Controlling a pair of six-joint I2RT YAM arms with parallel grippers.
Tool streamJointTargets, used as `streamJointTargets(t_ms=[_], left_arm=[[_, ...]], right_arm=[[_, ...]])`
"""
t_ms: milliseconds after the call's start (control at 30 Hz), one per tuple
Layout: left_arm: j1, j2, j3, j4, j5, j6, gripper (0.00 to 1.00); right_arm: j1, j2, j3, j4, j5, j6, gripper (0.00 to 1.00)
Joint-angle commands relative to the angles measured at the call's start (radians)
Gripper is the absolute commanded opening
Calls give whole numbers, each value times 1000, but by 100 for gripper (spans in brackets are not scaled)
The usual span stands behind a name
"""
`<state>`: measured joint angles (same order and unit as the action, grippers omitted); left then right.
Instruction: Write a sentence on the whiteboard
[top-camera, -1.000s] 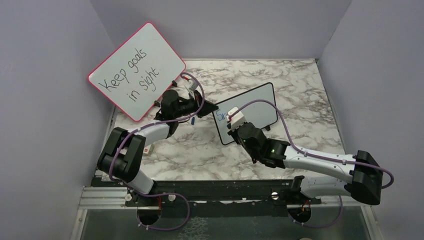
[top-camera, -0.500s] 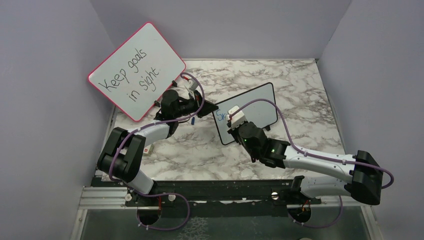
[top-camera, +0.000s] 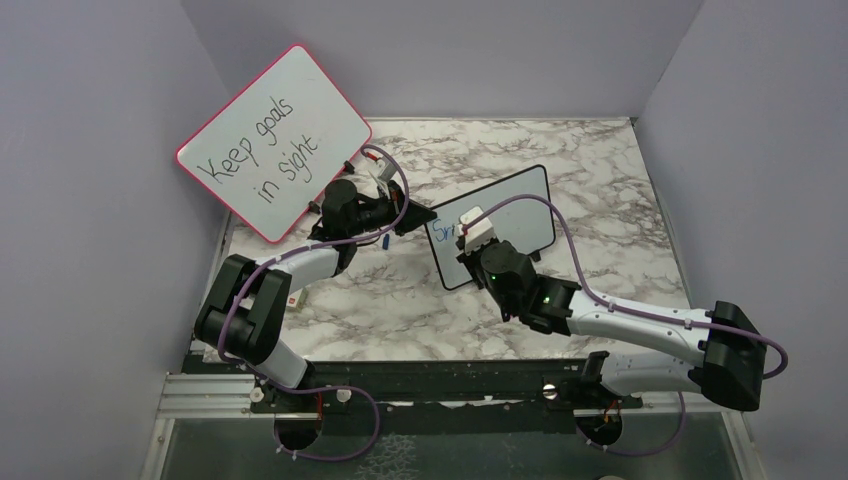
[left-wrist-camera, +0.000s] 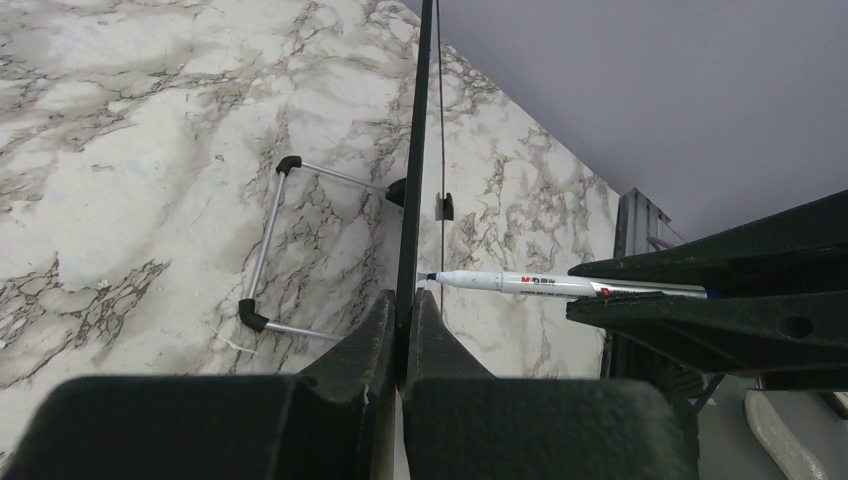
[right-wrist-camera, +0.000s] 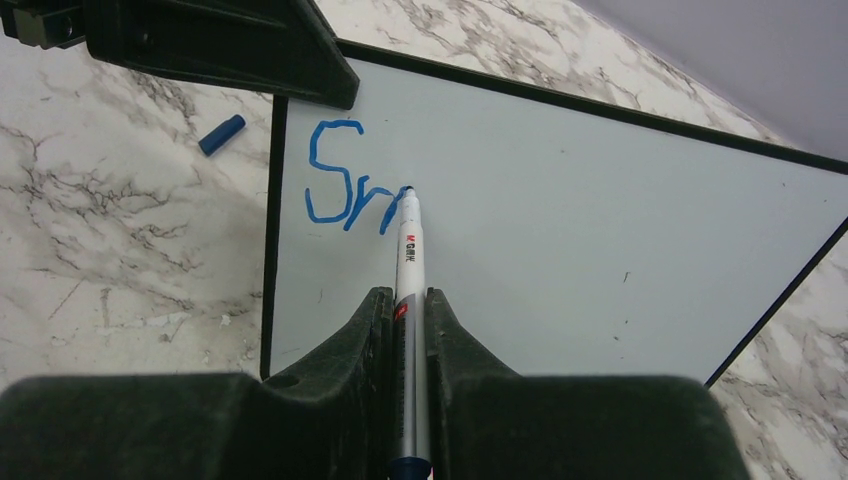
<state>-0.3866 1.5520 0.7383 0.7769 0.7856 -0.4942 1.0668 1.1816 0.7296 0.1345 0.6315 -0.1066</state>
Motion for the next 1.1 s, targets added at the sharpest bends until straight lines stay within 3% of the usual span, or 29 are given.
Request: streamJointTargets(t_ms=[0, 1067], left_arm=[[-14, -15, 4, -8, 43, 3, 0], [-14, -11, 6, -8, 36, 3, 0]], right_arm=[[-11, -13, -9, 27, 38, -6, 1], [-14, -36, -9, -115, -7, 67, 1]])
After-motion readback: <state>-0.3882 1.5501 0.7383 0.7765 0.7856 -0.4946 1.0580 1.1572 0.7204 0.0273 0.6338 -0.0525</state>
